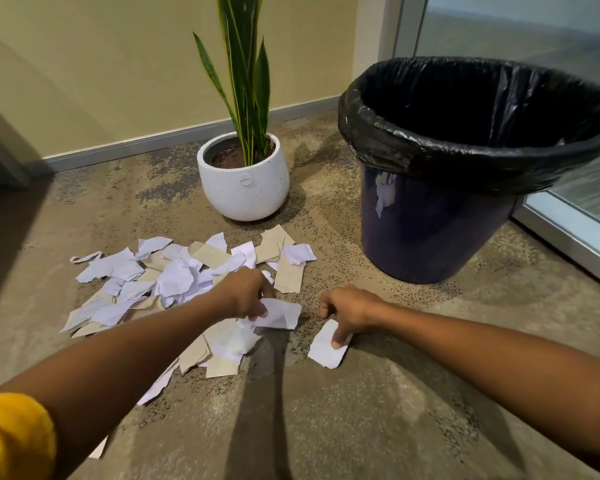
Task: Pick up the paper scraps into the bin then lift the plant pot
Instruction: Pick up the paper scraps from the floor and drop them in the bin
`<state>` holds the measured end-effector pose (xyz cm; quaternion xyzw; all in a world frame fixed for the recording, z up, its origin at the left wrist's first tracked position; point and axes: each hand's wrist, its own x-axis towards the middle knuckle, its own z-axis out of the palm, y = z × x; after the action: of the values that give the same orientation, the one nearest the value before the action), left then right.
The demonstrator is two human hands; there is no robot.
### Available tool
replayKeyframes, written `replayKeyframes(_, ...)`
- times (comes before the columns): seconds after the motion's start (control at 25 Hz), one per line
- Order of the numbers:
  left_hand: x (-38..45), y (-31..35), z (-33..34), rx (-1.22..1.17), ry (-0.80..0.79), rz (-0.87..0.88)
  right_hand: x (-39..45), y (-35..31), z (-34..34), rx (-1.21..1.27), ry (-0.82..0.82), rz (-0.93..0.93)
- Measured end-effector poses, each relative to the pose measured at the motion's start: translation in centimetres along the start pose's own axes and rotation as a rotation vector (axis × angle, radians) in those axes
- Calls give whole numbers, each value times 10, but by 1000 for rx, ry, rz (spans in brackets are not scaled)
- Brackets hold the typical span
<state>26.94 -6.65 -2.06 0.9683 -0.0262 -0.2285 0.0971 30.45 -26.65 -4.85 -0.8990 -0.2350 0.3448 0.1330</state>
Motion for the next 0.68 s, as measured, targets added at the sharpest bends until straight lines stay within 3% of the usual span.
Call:
replayKeyframes(0.16, 2, -14, -13, -181, 104, -66, 5, 1, 7, -122, 25, -27)
replayKeyframes(0.28, -2, -18, -11, -305, 2, -120, 5, 1, 7, -181, 54, -57)
replayKeyframes(0.48, -13, -17, 6, -76, -306, -27, 2, 1, 9, -204, 104, -118)
replayKeyframes(0.68, -11, -15, 13, -74, -218, -76, -1, -1, 12, -111, 58, -106)
